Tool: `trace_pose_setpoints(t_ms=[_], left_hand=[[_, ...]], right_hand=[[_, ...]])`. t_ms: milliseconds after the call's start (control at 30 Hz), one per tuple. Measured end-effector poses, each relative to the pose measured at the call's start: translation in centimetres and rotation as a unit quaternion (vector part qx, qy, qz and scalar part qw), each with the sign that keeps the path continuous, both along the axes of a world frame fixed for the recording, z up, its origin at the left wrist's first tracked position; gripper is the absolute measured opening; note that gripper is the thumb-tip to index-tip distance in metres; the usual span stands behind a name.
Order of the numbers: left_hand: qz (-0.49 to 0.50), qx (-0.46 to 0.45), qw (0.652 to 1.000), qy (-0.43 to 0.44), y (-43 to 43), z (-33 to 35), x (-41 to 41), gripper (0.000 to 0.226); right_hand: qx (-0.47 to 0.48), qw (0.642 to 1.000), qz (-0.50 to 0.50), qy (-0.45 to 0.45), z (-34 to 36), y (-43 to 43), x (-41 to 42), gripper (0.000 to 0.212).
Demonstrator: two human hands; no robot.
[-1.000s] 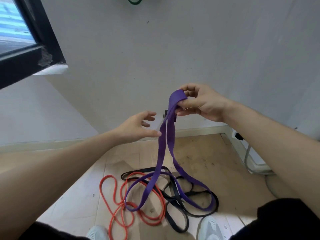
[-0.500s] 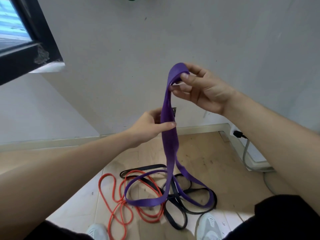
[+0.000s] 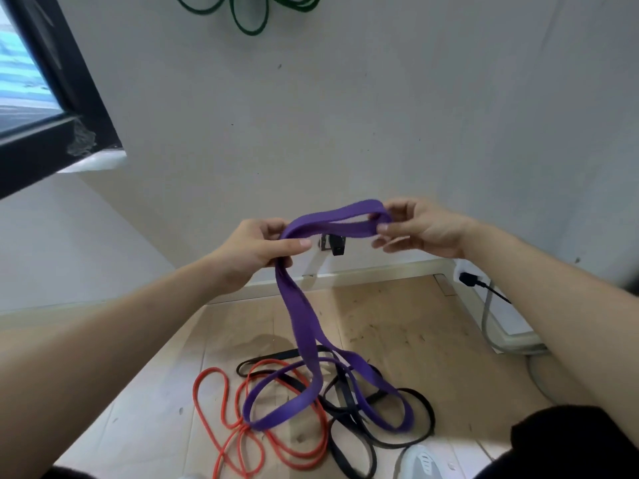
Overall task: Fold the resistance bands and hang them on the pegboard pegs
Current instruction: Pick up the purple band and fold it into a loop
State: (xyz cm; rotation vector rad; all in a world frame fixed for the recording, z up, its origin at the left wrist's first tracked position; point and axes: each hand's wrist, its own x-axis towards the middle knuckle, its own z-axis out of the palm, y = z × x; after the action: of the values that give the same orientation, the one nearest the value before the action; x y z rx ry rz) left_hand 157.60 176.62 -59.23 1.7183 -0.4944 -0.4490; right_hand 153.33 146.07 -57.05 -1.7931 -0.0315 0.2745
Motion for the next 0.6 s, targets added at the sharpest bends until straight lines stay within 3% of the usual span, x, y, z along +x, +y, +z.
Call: trace_pose_setpoints(t_ms=[67,133,200,300,367,500,600], left_hand=[[-0.006,0.011,1.0,-0.001,0.1,0.1,-0.1,0.038],[-0.011,0.035,0.999,-0.011,-0.1,0.0,-0.4,0.035],[-0.018,0.068,0.997,-0.032,-0.4,0.0,-0.6,0.028],[-0.041,0.089,0.994,-0.046,-0.5,-0.1,-0.9,0.028],[-0.056,0.088,0.993,-0.048,-0.5,0.1,-1.0,0.029],[-0.048,0.067,0.996,-0.043,-0.3,0.2,-0.9,0.03],[-0.038,0.063,0.995,-0.063,0.0,0.1,-0.8,0.027]], right_hand=[[-0.167,0.985,0.046,-0.003,-0.5,0.4,0.0,0.043],[-0.258,0.963,0.067,-0.02,-0.3,1.3,0.1,0.063],[-0.271,0.958,0.07,-0.056,0.4,2.5,0.2,0.084],[-0.293,0.945,0.105,-0.101,0.9,4.7,0.2,0.09],[-0.306,0.935,0.139,-0.11,0.5,6.5,0.0,0.081],[-0.284,0.937,0.133,-0.152,-0.8,8.6,-0.3,0.035],[-0.237,0.955,0.115,-0.136,-0.1,8.5,-0.3,0.026]])
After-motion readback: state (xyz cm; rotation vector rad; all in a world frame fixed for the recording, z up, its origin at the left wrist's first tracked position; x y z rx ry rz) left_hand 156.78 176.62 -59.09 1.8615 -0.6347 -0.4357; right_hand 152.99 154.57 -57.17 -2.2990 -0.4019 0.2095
